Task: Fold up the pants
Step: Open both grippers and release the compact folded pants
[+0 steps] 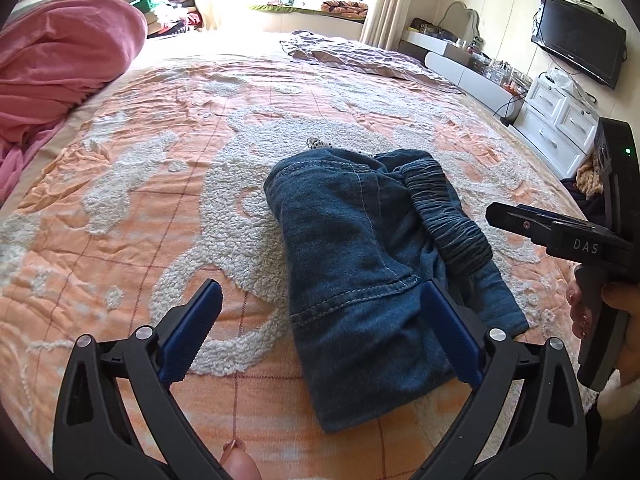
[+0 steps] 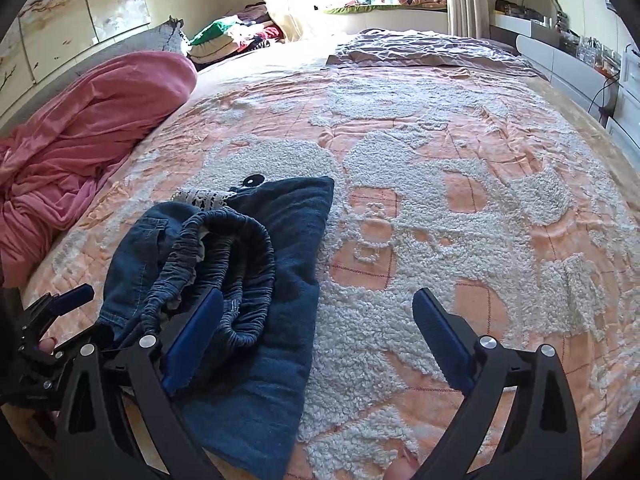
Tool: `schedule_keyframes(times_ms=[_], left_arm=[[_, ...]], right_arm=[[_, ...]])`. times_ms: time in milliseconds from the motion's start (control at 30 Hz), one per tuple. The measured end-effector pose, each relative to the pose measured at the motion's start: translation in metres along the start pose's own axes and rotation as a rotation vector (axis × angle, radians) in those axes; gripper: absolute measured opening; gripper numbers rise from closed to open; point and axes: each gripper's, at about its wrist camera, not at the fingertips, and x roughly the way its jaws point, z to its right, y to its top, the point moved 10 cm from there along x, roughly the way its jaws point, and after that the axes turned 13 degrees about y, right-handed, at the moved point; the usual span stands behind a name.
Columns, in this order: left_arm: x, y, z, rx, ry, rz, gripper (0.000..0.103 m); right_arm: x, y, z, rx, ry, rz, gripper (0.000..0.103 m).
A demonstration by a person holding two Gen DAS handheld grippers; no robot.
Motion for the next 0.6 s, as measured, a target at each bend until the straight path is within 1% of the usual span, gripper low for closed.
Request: schedule_keyframes(times_ms=[133,300,467,600], left_arm=[[-0.011,-0.003,-0.001,-0.011,0.004,0.018,0.093],[-0.025,-0.012,-0.005,-0.031,0.021,0.036,0.093],[-0.042,-0.018,-0.009,-0.033,0.052,0.064,0.093],[-0.055,-0.027,-0.008,-0.044,0.044,0.066,0.093]], right_arm=[[-0.008,-0.006,-0.008,0.010,0.024,0.014,0.098],[-0.016,-0.014,-0.021,-0.038,0.003,0.021,0.098],[-0.030,-0.021,-0.031,-0.054,0.000,0.056,0.098],[-0.042,-0.029,-0.037,-0.063,-0.005,0.078,0.098]])
